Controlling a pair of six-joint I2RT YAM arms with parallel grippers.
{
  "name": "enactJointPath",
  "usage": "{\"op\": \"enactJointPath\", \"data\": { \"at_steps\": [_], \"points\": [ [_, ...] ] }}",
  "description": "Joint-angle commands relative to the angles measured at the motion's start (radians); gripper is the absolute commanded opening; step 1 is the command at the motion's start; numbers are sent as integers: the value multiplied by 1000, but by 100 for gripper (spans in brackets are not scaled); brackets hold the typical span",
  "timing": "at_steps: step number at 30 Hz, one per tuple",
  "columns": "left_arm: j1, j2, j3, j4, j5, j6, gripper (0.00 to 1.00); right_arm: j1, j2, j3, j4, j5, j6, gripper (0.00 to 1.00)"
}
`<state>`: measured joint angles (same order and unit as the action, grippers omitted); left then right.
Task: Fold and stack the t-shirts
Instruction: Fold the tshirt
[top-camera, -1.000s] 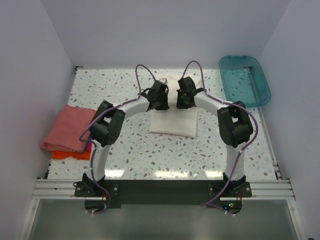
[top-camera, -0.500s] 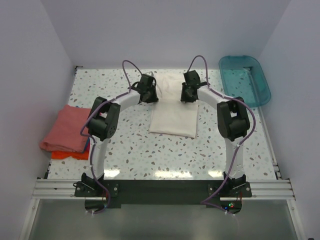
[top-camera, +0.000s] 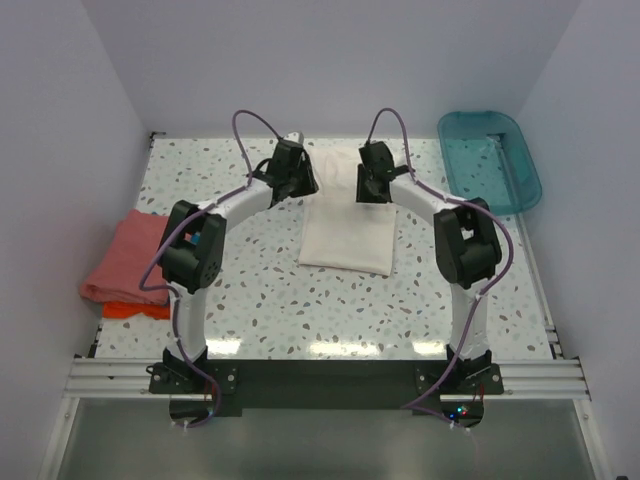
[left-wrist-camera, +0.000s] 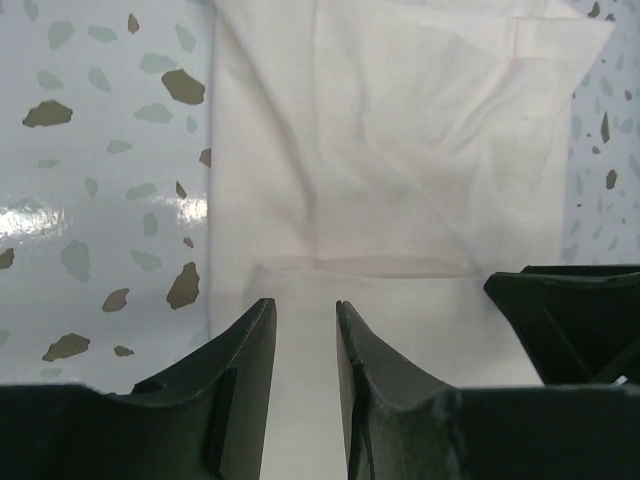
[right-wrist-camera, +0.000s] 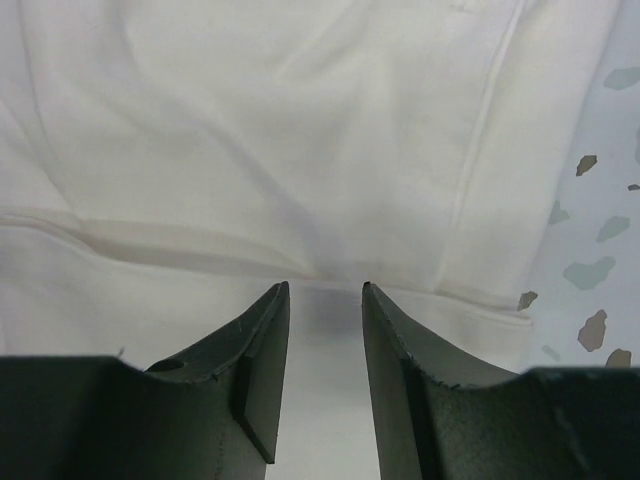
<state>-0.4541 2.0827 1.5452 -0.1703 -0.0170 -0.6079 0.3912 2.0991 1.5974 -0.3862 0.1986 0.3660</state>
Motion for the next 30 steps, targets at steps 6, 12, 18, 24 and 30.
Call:
{"op": "enactJointPath", "data": {
  "at_steps": [6,12,18,24,30],
  "points": [
    [-57,-10,-11,113,-3,20,34,87,-24,10,44,81,-6,39],
    [-100,43,-82,101,-29,-61,19,112,45,15,27,35,4,38],
    [-147,-85,-304,40,-202,-210,1,159,1,-114,49,13,22,39],
    [-147,-301,-586,75,-210,-282,0,239,-145,-342,104,-18,76,39],
    [-161,-513,-821,91,-146,-320,0,328,-309,-524,161,-93,136,40]
  ]
}}
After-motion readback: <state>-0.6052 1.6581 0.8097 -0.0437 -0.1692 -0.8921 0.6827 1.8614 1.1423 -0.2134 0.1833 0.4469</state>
